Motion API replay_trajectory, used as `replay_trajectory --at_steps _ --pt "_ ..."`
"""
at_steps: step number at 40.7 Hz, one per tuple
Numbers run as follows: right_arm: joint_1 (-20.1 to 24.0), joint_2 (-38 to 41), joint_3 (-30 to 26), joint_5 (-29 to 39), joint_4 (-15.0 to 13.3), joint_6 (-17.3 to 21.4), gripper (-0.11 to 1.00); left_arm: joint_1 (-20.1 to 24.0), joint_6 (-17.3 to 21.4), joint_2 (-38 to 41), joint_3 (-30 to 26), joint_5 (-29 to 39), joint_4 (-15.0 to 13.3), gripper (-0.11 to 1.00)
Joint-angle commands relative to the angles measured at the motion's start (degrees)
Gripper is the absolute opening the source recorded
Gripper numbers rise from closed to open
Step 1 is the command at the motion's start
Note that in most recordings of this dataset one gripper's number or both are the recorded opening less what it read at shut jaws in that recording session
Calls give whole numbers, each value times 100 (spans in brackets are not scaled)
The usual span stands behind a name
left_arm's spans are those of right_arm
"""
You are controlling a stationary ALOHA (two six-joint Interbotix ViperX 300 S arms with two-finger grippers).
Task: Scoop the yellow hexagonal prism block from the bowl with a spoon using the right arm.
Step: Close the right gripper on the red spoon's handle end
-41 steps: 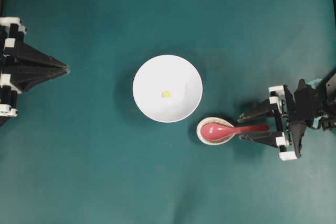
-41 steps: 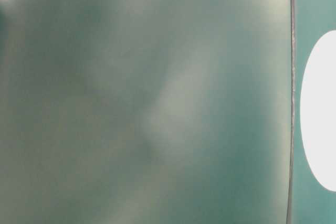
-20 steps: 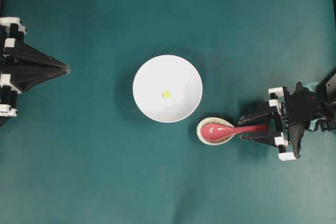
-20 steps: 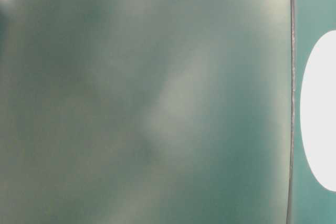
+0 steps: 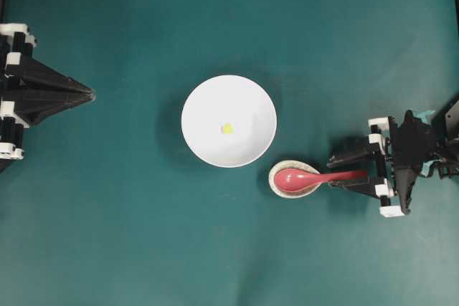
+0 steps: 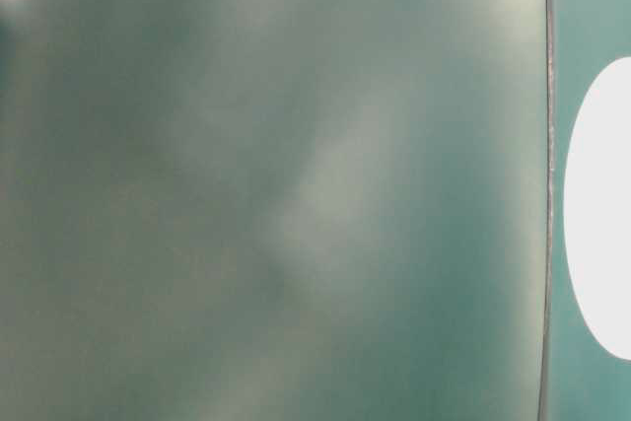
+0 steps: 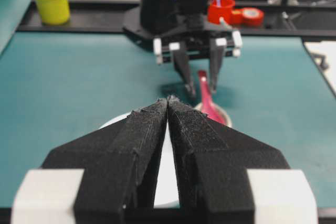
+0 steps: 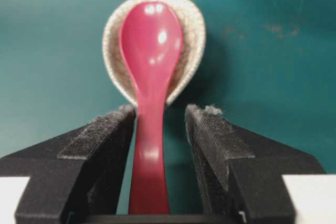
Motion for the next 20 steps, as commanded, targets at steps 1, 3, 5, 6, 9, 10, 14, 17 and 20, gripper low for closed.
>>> replay_trajectory --at_steps 1,3,5,6,9,10,14,17,20 --pt "18 -35 -26 26 -9 -9 51 9 0 44 -158 -53 9 11" --pt "18 -35 -35 44 -9 -9 51 0 0 53 -158 -53 9 11" --pt "18 -35 -44 44 -9 -9 51 9 0 44 -149 -44 9 11" --pt "26 -35 -44 35 -9 -9 51 9 0 44 -158 -44 9 11" --pt "18 -35 -53 44 -9 -9 50 0 0 44 -158 -35 9 11" --pt "26 -35 -53 35 -9 -9 50 0 0 44 -149 -35 9 11" --pt "18 -35 -70 44 -9 -9 49 9 0 44 -149 -26 9 11" --pt "18 -35 -79 53 -9 -9 49 9 0 44 -158 -26 9 11" --pt "26 -35 -97 88 -9 -9 49 9 0 44 -158 -26 9 11"
